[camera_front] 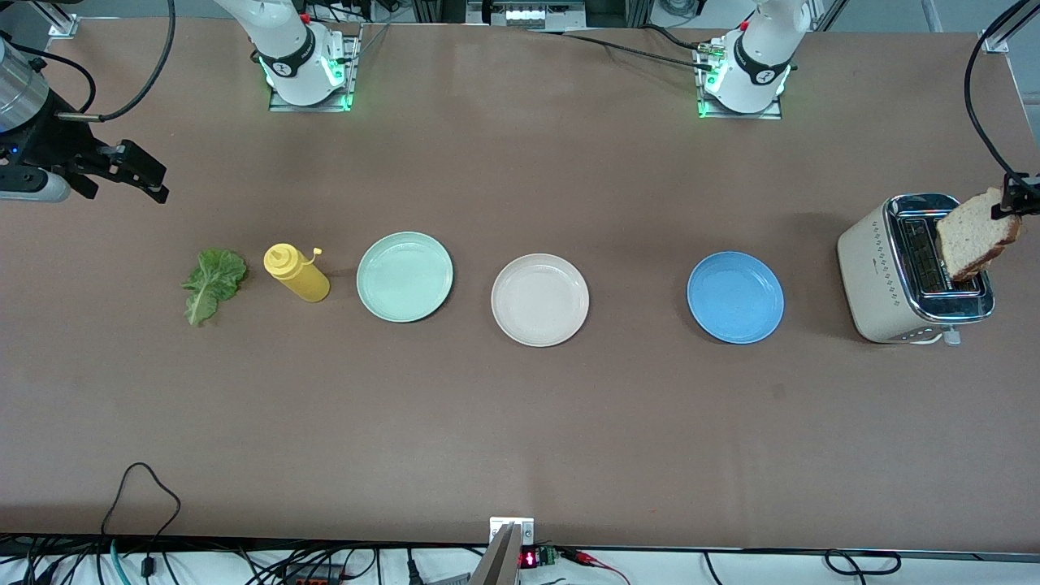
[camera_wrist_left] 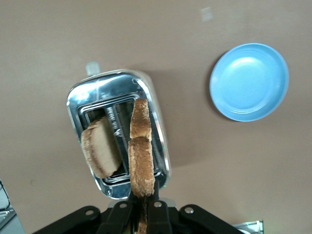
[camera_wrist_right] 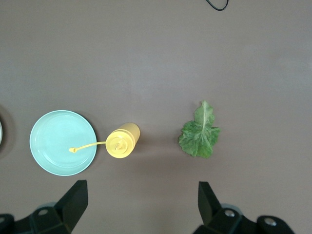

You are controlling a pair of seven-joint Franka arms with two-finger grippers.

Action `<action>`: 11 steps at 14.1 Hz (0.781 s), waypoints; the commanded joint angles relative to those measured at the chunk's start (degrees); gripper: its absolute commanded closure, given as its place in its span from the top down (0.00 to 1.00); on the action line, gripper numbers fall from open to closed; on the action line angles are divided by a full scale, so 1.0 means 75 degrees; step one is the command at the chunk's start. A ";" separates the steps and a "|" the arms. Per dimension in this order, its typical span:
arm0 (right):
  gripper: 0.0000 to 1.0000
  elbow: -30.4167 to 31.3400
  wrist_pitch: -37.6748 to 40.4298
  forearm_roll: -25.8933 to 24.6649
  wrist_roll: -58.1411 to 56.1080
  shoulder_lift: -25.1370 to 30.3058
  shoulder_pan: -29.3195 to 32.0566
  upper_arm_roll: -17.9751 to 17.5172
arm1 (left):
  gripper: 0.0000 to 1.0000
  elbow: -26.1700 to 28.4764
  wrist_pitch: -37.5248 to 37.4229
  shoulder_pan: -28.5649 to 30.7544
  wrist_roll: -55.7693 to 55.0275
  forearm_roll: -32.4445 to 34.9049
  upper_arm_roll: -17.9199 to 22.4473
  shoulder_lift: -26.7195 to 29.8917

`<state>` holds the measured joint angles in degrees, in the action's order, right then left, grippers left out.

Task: Make sandwich in beige plate with both arms
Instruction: 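Carry the bread slice with the left gripper onto the beige plate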

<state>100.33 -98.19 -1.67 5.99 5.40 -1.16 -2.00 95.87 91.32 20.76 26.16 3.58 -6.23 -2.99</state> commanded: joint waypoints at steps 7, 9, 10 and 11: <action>1.00 0.0053 0.0049 -0.0129 0.0068 0.0077 -0.0010 -0.0027 | 0.01 -0.0314 -0.1219 -0.0738 -0.0415 -0.0533 -0.2719 -0.1521; 1.00 0.0064 0.0037 -0.0129 -0.0048 0.0065 -0.0010 -0.0027 | 0.01 -0.0314 -0.0881 -0.1067 -0.1293 -0.2226 -0.2720 -0.2117; 1.00 0.0076 0.0025 -0.0118 -0.0060 0.0053 -0.0010 -0.0027 | 0.01 -0.0303 -0.0473 -0.1103 -0.1436 -0.2908 -0.2731 -0.2388; 1.00 0.0076 0.0014 -0.0118 -0.0119 0.0042 -0.0010 -0.0027 | 0.01 -0.0302 -0.0028 -0.1289 -0.1449 -0.3611 -0.2731 -0.2727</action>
<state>100.43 -98.18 -1.68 5.87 5.37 -1.16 -2.01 95.62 87.88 11.70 16.62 -15.86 -26.64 -18.16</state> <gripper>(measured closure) 0.000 0.930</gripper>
